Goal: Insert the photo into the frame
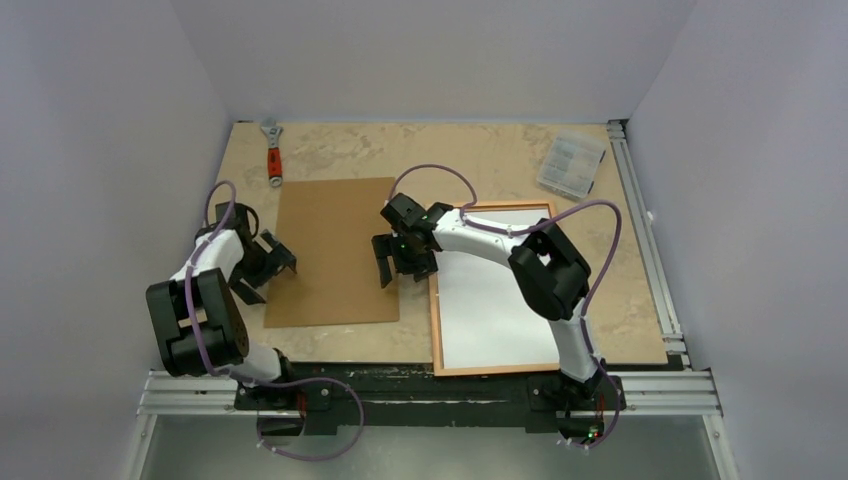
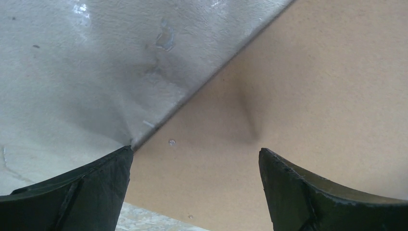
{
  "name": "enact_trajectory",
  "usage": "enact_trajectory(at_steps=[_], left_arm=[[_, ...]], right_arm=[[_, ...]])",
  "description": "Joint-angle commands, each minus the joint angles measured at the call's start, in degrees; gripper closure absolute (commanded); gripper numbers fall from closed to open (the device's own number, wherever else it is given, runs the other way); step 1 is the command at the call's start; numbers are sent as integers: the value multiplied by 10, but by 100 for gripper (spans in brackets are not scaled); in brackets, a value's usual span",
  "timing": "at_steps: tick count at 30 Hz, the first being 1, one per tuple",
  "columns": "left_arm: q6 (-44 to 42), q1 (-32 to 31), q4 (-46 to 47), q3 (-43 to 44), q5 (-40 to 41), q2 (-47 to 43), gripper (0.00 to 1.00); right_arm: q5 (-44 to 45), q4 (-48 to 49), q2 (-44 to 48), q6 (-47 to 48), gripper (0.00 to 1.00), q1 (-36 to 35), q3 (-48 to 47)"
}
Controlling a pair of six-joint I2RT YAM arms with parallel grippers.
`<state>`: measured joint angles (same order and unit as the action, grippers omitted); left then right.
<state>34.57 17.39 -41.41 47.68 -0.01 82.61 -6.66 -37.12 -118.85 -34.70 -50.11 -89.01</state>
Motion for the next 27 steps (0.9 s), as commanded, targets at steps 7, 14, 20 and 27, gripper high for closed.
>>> enact_trajectory(at_steps=[7,14,20,27], left_arm=[[-30,7,32,34,-112,85,6],[-45,-37,37,38,-167,108,7],[-46,-71,51,19,-217,95,9],[-30,-119,54,-11,-249,42,13]], right_arm=[[-96,56,-17,-25,19,-3,23],[-97,60,-9,-28,19,4,27],[-108,77,24,-30,20,32,56],[-139,65,71,10,21,34,42]])
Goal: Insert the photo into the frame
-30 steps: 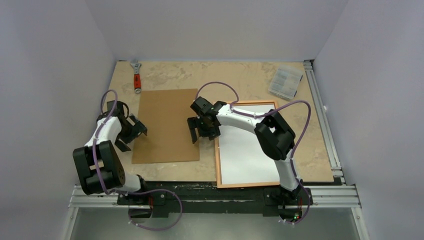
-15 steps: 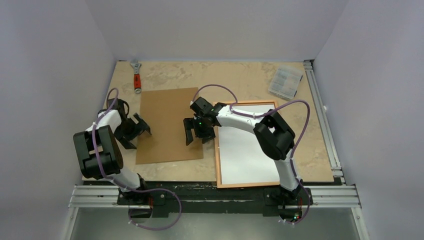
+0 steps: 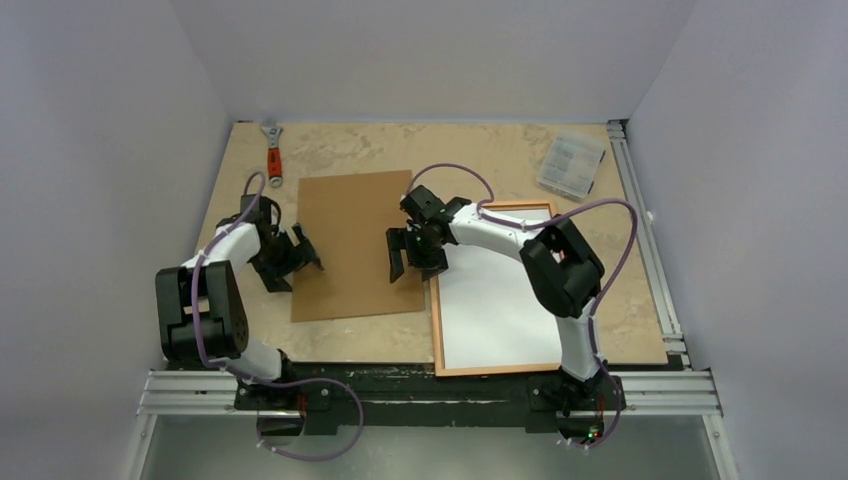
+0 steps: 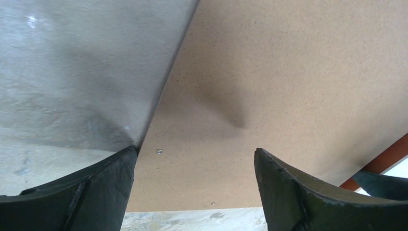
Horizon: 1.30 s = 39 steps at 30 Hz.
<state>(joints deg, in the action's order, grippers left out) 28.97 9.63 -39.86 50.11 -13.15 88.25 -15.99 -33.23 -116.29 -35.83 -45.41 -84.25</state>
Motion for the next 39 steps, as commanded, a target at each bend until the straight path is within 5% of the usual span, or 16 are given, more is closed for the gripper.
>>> enact_trajectory(at_steps=[1,8,18,24,31,39], left_arm=[[30,-49,41,-41,-122,-23,14],[58,-127,41,-70,-97,-72,15],[141,-274,62,-99,-43,-101,16],[193,-289,76,-181,-17,-191,15],[190,-290,58,-189,8,-212,15],[193,-290,103,-207,-11,-178,16]], right_arm=[[-47,26,57,25,21,-13,-5],[-51,-10,147,56,21,-11,4],[36,-64,322,45,18,-8,184],[102,-88,363,73,13,71,259],[49,-39,330,126,14,180,267],[-183,97,235,116,23,241,265]])
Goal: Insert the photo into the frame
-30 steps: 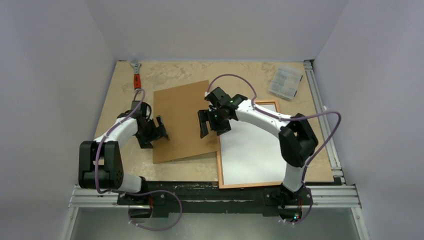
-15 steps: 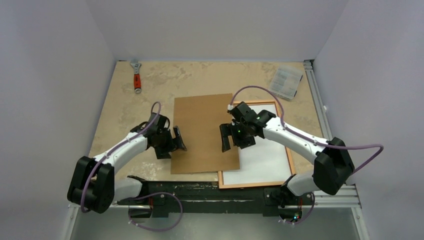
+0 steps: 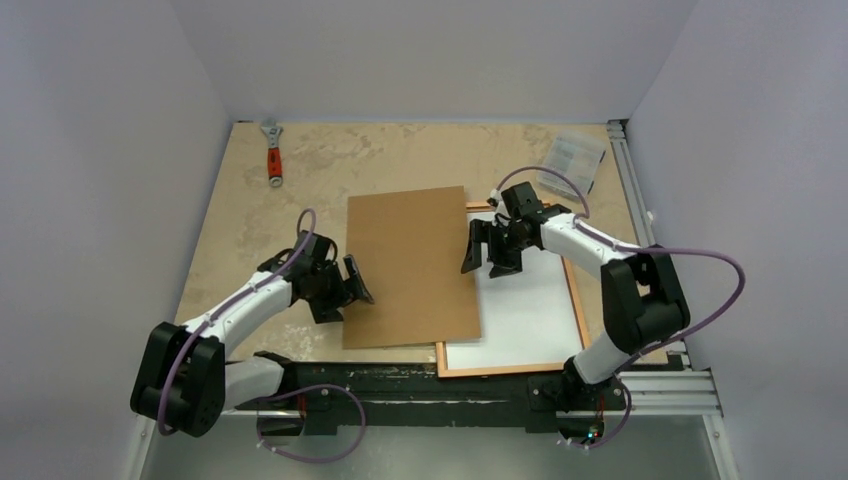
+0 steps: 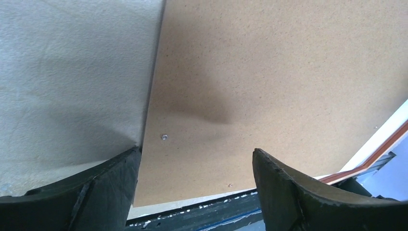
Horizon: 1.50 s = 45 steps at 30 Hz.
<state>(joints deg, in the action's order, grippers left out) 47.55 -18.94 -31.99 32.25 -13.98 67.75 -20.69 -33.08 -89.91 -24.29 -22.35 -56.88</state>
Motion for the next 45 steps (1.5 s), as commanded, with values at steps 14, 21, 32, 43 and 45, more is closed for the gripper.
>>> enact_trajectory(at_steps=[14,21,32,43,45], left_arm=[[7,-10,68,-35,-17,68,18],[3,-13,41,-18,-13,46,19],[5,-27,-17,28,3,-18,19],[9,-34,-21,37,4,-16,19],[9,-36,-22,40,4,-15,19]], right_arm=[[-263,225,-81,-88,95,13,16],[-229,108,5,-56,100,15,-54],[-56,-158,111,-10,100,31,-288],[100,-306,138,19,100,37,-446],[119,-325,135,24,100,38,-463]])
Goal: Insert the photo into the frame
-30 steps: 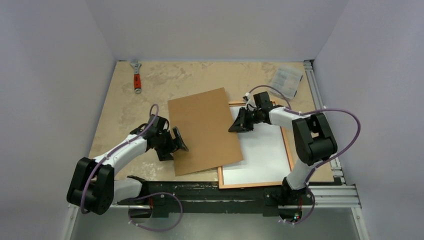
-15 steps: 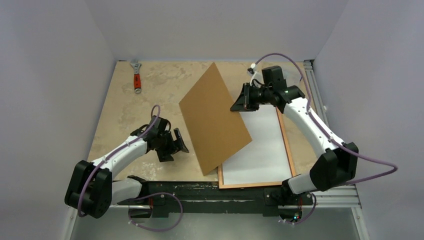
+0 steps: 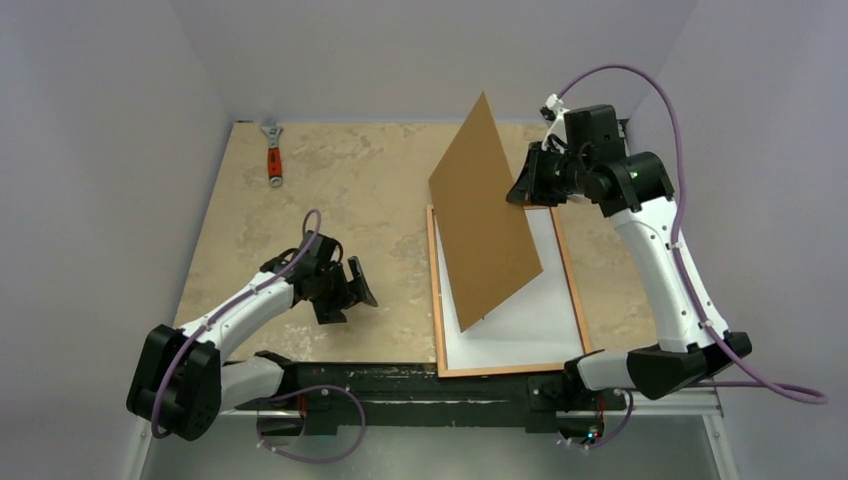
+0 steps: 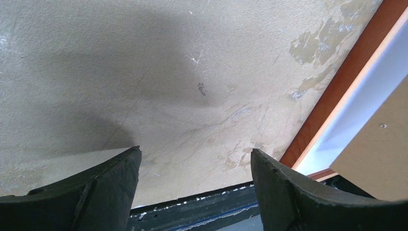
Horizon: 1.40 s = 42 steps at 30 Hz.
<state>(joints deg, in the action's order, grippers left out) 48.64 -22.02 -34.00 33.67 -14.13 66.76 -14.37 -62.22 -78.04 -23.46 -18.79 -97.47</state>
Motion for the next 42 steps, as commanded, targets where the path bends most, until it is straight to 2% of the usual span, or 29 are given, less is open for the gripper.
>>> enact_trajectory(at_steps=[1,9,15,18,22,27,35,42], left_arm=[[-2,-7,-3,28,5,-5,19],[6,-15,-23,54,8,-26,19],[29,-20,-29,88,-3,-60,19],[43,-25,-24,105,-8,-79,19],[65,-37,-3,127,-15,-105,18],[69,-44,34,144,-32,-123,11],[90,-44,114,154,-68,-136,1],[101,-44,152,161,-87,-138,0]], right_arm=[[59,-39,16,17,100,2,-60],[88,-54,32,14,100,1,-27],[80,-37,50,6,100,-6,28],[90,-32,55,-3,100,-31,39],[153,-34,42,-19,100,-107,37],[145,-14,31,-29,100,-145,48],[106,26,8,-57,77,-207,42],[46,82,3,-76,48,-258,41]])
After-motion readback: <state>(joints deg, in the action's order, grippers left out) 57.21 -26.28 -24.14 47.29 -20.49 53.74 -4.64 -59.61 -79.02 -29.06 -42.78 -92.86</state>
